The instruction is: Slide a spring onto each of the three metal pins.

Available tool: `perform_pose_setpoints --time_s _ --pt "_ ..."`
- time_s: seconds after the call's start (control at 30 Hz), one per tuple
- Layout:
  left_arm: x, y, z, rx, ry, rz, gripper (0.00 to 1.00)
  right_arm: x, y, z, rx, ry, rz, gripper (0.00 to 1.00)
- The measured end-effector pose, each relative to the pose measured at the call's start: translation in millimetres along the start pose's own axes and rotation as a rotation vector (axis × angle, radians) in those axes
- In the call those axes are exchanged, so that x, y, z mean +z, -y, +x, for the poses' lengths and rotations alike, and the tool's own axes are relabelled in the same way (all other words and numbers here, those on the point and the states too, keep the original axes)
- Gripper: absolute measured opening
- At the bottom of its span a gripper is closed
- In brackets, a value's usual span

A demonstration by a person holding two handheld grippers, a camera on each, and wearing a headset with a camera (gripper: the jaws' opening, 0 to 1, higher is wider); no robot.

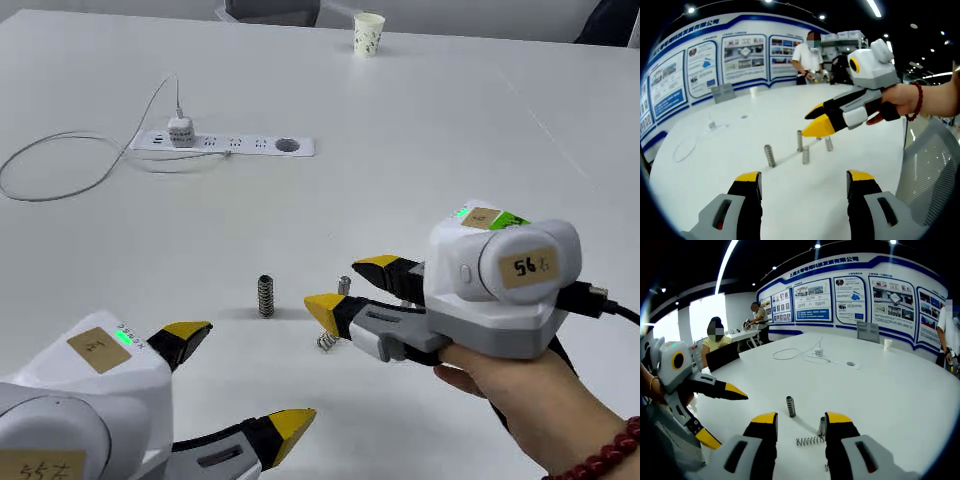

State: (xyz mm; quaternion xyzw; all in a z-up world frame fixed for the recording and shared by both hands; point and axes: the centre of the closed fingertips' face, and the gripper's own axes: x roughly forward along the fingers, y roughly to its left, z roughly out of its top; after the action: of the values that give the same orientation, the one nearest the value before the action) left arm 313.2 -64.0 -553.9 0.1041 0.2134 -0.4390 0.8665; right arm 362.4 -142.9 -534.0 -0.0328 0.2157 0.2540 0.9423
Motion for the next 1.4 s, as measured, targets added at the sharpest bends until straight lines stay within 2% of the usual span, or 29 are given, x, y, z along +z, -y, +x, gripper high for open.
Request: perform_pose_setpoints --time_s 0.17,0.4,0.67,0.83,1.03,1.23,1.4 --pt "1.3 -2.3 5.1 0.002 -0.002 -0.001 0.65 -6.0 11.8 -13.3 -0.023 -0.008 -0.007 0.40" --pt "3.3 -2.7 14.1 -0.011 -0.006 0.013 0.57 -11.1 22.0 -28.3 -0.022 -0.004 0.007 0.41" --pt "-2.5 2.8 34.1 -0.056 -0.033 0.033 0.49 -19.2 24.7 -39.0 -0.009 0.005 0.024 0.42" --pt "-7.6 4.2 44.7 -0.070 -0.050 0.035 0.44 -22.8 22.8 -42.7 0.022 0.020 0.048 0.42" --pt "-11.4 5.1 56.5 -0.083 -0.063 0.041 0.40 -28.2 22.7 -45.8 0.031 0.025 0.055 0.43" --pt "-12.5 6.4 70.3 -0.094 -0.074 0.057 0.38 -40.8 22.3 -48.1 0.031 -0.005 0.044 0.45" --pt "-10.7 7.3 82.1 -0.103 -0.073 0.074 0.35 -48.6 21.7 -50.5 0.040 -0.012 0.067 0.47"
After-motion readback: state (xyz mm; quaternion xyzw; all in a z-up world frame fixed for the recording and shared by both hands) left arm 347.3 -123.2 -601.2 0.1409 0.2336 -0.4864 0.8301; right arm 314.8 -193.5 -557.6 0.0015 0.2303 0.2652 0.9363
